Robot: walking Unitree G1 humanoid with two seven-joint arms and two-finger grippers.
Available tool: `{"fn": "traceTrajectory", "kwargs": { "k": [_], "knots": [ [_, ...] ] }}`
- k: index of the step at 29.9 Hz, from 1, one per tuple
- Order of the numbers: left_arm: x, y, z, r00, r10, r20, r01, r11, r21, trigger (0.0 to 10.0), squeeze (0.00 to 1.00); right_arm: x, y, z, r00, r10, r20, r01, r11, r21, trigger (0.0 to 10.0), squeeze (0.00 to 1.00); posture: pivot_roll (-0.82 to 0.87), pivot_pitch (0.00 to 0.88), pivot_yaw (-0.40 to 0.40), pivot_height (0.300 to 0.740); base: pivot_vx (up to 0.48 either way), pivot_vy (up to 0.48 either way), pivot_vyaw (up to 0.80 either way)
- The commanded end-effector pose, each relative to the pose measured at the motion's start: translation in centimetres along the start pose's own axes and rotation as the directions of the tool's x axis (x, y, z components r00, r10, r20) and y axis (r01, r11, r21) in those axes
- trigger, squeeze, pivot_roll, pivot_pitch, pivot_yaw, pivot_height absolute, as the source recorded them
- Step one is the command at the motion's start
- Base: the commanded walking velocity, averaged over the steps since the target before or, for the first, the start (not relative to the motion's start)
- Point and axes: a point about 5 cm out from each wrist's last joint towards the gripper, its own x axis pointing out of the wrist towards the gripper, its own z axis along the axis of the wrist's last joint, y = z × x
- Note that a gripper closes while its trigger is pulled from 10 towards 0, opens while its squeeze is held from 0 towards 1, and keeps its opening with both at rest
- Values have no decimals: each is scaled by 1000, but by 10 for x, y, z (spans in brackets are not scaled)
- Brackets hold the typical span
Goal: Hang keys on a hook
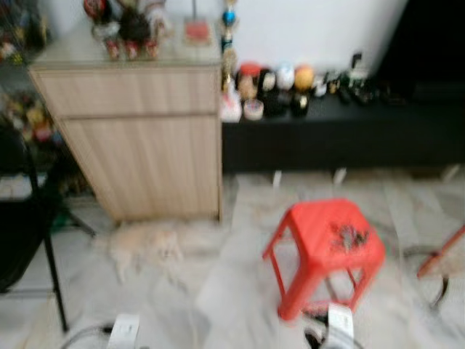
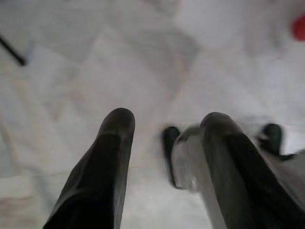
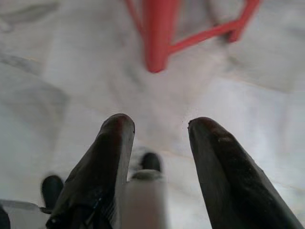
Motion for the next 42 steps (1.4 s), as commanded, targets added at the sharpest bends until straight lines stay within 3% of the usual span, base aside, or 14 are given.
{"fn": "traceTrajectory", "kwargs": {
  "k": [1, 19, 26, 27, 31, 36, 37, 38, 42],
  "knots": [
    [-2, 9, -4, 1000, 21, -16, -21, 1000, 15, 10000, 0, 1, 6, 5, 1000, 15, 24, -15, 1000, -4, 10000, 0, 111, 0, -43, 740, 0, -480, 0],
    [-1, 7, -3, 1000, 27, -7, -27, 1000, -3, 10000, 0, 1, 6, 8, 998, 26, 49, -26, 1000, -2, 10000, 0, 103, 0, -47, 740, 0, -444, 455],
    [0, 12, 22, 991, 45, 125, -39, 998, -51, 10000, 0, 0, 6, 13, 993, 37, 108, -33, 999, -35, 10000, 0, 98, 0, -52, 740, 0, 0, 0],
    [0, 14, 36, 980, 45, 194, -35, 998, -51, 10000, 0, 0, 5, 16, 990, 35, 137, -31, 999, -34, 10000, 0, 97, 0, -55, 740, 0, 0, 0],
    [-1, 15, 61, 946, 36, 322, -24, 999, -43, 10000, 0, -1, 5, 19, 982, 43, 183, -38, 999, -30, 10000, 0, 95, 0, -60, 740, 0, 0, 0],
    [-9, 11, 95, 853, 8, 522, 17, 999, -43, 10000, 0, -3, 3, 24, 969, 46, 245, -40, 999, -28, 10000, 0, 99, 0, -73, 740, 0, 0, 0],
    [-13, 6, 105, 812, -14, 584, 50, 998, -46, 10000, 0, -5, 25, 73, 898, 95, 429, -62, 994, -90, 10000, 0, 97, 0, -77, 740, 0, 0, 0],
    [-15, 3, 107, 794, -24, 607, 62, 997, -42, 10000, 0, -7, 33, 88, 865, 114, 488, -71, 992, -106, 10000, 0, 92, 0, -80, 740, 0, 0, 0],
    [-19, -2, 111, 761, -38, 648, 77, 996, -33, 10000, 0, -11, 39, 97, 826, 135, 547, -79, 989, -124, 10000, 0, 82, 0, -82, 740, 0, 0, 0]
  ]
}}
